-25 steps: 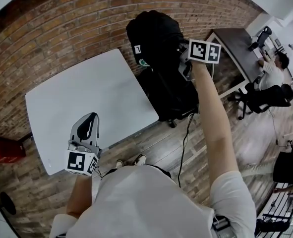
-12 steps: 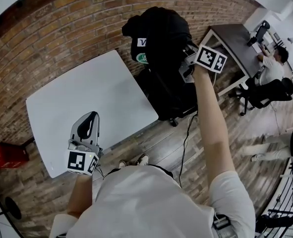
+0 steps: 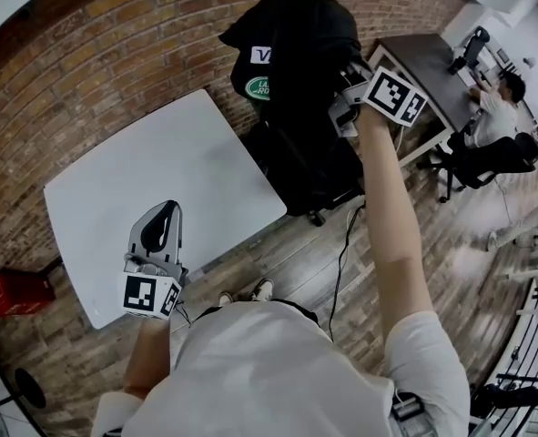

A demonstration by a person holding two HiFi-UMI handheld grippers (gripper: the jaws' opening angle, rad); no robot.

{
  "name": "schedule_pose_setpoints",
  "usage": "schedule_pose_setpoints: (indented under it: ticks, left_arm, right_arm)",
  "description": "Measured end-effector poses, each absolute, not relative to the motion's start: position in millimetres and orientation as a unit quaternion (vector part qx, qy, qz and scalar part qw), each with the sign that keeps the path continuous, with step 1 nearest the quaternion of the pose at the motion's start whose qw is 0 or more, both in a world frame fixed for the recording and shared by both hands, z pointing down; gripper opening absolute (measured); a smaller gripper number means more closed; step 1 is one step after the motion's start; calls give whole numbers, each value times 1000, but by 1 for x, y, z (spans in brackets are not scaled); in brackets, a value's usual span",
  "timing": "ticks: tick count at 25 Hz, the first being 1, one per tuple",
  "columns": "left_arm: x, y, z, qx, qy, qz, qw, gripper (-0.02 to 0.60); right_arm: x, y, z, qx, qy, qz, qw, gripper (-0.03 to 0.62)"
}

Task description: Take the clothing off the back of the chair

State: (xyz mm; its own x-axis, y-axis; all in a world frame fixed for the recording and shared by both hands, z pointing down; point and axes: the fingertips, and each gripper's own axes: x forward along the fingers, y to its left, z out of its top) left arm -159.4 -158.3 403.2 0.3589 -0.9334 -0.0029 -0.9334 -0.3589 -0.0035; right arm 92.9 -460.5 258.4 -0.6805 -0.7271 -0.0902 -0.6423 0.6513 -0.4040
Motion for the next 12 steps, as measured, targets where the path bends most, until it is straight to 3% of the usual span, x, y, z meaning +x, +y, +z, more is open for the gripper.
schedule_pose_setpoints:
  ticks: [12]
  left_arm:
    - [-143, -159, 394, -836, 549, 10, 12, 35]
  right_arm:
    - [122, -434, 207, -388, 897, -141, 157, 89]
